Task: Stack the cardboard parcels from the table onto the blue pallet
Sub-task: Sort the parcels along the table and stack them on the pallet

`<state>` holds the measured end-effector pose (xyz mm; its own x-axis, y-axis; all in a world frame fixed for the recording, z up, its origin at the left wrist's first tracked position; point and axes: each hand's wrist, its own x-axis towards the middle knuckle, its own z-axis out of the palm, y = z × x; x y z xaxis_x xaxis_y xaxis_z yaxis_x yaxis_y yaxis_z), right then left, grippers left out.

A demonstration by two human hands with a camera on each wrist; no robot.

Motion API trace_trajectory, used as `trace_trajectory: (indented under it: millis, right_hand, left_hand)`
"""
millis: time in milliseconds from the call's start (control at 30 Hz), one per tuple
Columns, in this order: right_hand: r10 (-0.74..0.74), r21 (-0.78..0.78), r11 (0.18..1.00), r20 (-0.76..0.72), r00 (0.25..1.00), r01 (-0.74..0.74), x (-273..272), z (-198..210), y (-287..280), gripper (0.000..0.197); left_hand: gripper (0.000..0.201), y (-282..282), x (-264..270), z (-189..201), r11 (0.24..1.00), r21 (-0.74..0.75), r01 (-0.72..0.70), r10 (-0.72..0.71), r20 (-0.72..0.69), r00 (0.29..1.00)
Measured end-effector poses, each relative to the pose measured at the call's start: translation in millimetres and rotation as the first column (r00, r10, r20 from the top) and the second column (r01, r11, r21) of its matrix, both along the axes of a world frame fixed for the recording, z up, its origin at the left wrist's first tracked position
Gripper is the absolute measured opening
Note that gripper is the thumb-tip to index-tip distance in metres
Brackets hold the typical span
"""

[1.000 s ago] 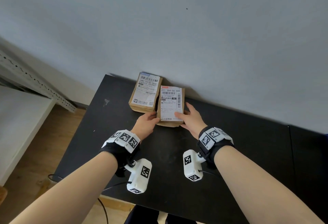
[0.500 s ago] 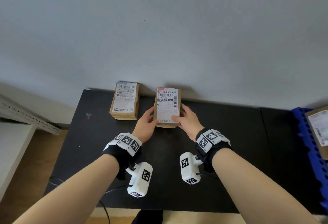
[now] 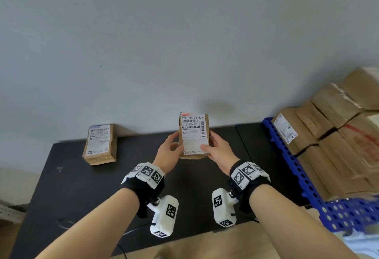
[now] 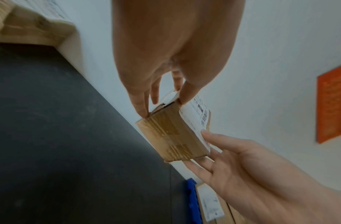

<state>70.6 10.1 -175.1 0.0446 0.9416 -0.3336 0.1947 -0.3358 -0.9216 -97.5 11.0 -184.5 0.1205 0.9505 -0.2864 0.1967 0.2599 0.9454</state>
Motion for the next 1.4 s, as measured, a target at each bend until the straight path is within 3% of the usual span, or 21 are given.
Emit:
trace_trajectory:
  millis: [500, 800, 1100, 1400]
  right_hand:
    - [-0.112, 0.183, 0.977, 0.002, 0.994, 0.11, 186.1, 74.6, -208.7, 0.052]
    - [-0.216, 0.278, 0.941, 0.064, 0.974, 0.19, 272.0, 126.3, -283.3, 0.052]
    - [-0.305, 0.328, 0.906, 0.071, 0.95, 0.266, 356.6, 151.6, -287.1, 0.058]
    - [-0.342, 0.337, 0.897, 0.118, 0.932, 0.287, 458.2, 165.4, -228.8, 0.056]
  left_hand:
    - [0.062, -171.9, 184.4, 69.8, 0.956, 0.22, 0.194, -0.205, 0.03, 0.978]
    - [0.071, -229.5, 279.4, 106.4, 0.915, 0.24, 0.325, -0.358, 0.109, 0.927]
    - [0.065, -213.9, 372.4, 133.2, 0.887, 0.281, 0.366, -0.409, 0.11, 0.906]
    - [0.061, -160.3, 481.0, 144.6, 0.89, 0.295, 0.348, -0.404, 0.155, 0.901]
